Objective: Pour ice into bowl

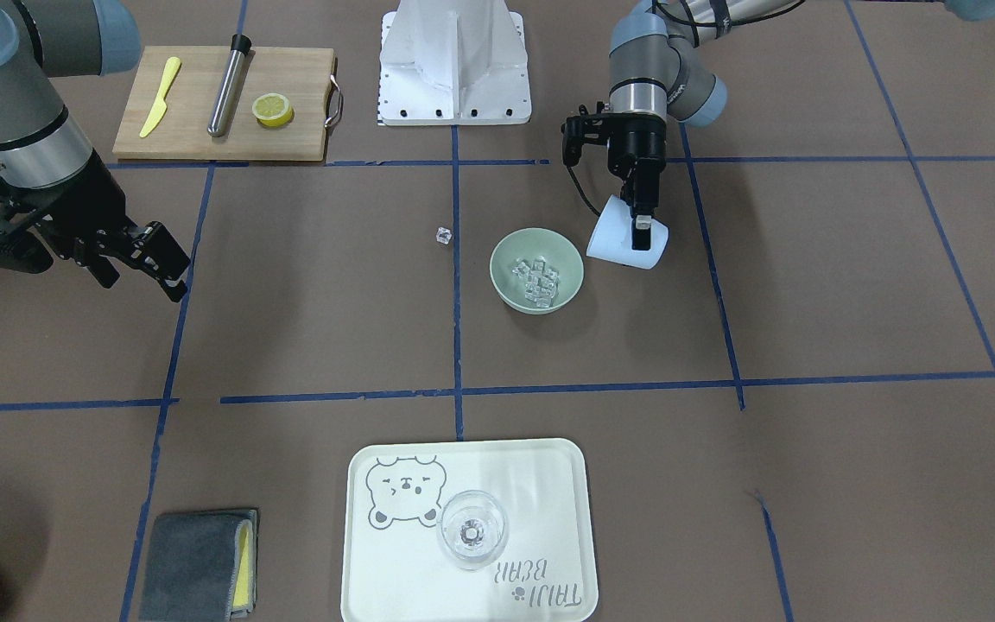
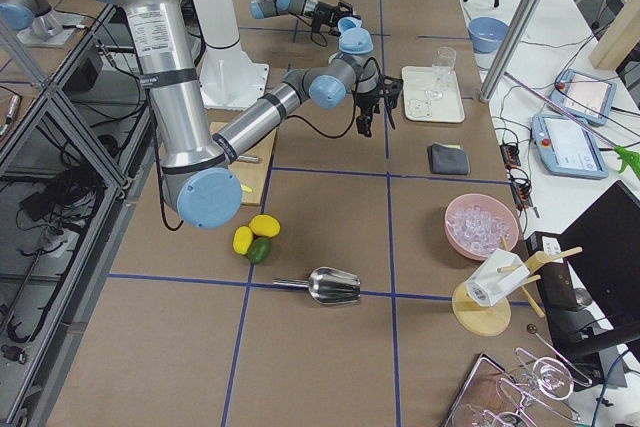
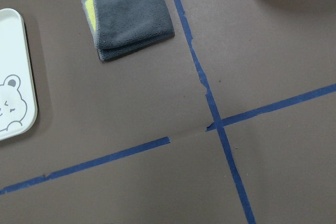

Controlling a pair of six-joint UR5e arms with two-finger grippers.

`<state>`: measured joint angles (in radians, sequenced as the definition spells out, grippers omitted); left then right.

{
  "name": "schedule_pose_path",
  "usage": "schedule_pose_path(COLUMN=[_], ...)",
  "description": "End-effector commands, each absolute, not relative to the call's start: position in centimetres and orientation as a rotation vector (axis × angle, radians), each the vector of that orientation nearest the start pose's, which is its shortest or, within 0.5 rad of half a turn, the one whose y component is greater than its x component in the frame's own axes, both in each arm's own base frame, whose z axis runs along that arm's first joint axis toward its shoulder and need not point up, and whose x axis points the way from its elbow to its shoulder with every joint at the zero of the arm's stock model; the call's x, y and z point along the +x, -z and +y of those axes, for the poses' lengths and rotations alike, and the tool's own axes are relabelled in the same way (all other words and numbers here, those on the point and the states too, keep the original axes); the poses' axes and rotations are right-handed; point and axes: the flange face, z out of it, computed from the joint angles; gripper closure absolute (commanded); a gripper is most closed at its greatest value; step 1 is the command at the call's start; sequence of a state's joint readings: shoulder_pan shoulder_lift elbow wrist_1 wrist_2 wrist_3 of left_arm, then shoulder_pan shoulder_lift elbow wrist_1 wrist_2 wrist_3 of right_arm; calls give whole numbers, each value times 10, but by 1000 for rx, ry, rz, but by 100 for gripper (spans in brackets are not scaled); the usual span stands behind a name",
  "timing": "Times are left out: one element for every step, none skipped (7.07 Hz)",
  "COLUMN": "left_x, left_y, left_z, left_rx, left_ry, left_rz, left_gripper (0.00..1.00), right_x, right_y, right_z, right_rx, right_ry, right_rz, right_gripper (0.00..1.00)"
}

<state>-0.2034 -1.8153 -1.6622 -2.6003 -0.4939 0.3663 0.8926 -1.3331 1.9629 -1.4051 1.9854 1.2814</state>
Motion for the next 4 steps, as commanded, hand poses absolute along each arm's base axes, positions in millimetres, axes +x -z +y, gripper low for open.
schedule_pose_path(left_x=[481,476,459,440], left_y=[-380,-399,-422,-457], left_z=[-322,-320,-317,-313], left_rx=[1451,1400,1354,1288], left_ry=[-478,-341,-234,-95], left_rz=[109,253,330,415], left_gripper=[100,100,100,100], right_x=[-273,-273,-272,-270], right_y=[-335,-335,-334,-329], right_z=[-488,-488,-488,-487], right_rx=[115,115,116,123], right_ry=[-397,-397,-396,-395], right_rz=[-878,-879,-880,-889], right_gripper=[0,0,0,0])
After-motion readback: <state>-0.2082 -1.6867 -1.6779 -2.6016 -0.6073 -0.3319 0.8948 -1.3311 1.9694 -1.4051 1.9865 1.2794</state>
